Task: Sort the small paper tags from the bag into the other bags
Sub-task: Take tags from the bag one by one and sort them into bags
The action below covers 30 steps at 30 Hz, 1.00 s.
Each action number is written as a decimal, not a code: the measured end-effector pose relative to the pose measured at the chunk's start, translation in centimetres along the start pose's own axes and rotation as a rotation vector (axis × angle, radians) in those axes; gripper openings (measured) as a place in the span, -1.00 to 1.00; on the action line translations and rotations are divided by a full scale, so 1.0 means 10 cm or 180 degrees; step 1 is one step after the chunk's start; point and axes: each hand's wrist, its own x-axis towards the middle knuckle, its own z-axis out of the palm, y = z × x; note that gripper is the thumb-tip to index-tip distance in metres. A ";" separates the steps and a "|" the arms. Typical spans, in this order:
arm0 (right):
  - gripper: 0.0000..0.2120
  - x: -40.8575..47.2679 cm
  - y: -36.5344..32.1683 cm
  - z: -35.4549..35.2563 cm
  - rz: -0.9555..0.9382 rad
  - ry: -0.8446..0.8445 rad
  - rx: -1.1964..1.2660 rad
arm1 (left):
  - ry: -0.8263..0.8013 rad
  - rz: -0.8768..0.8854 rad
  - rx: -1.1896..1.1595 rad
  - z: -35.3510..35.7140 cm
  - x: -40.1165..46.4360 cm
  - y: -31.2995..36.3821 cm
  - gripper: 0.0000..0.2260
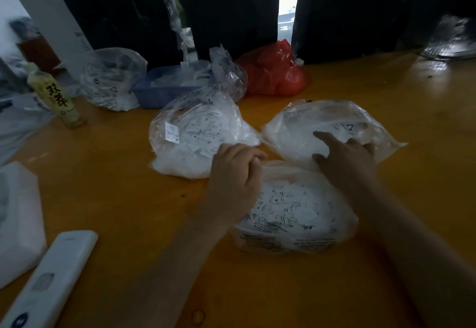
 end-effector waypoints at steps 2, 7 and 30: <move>-0.68 -0.01 -0.02 0.01 -0.0168 -0.0100 -0.0085 | -0.0185 -0.0074 -0.0070 0.05 -0.12 0.00 -0.73; -0.80 -0.04 -0.02 0.00 -0.0120 0.0155 -0.0121 | -0.0321 -0.0157 -0.0157 0.06 -0.23 0.07 -0.73; -0.71 -0.14 -0.06 -0.26 0.0156 0.0743 0.1234 | -0.0256 -0.1695 -0.2448 0.20 -0.32 0.05 -0.72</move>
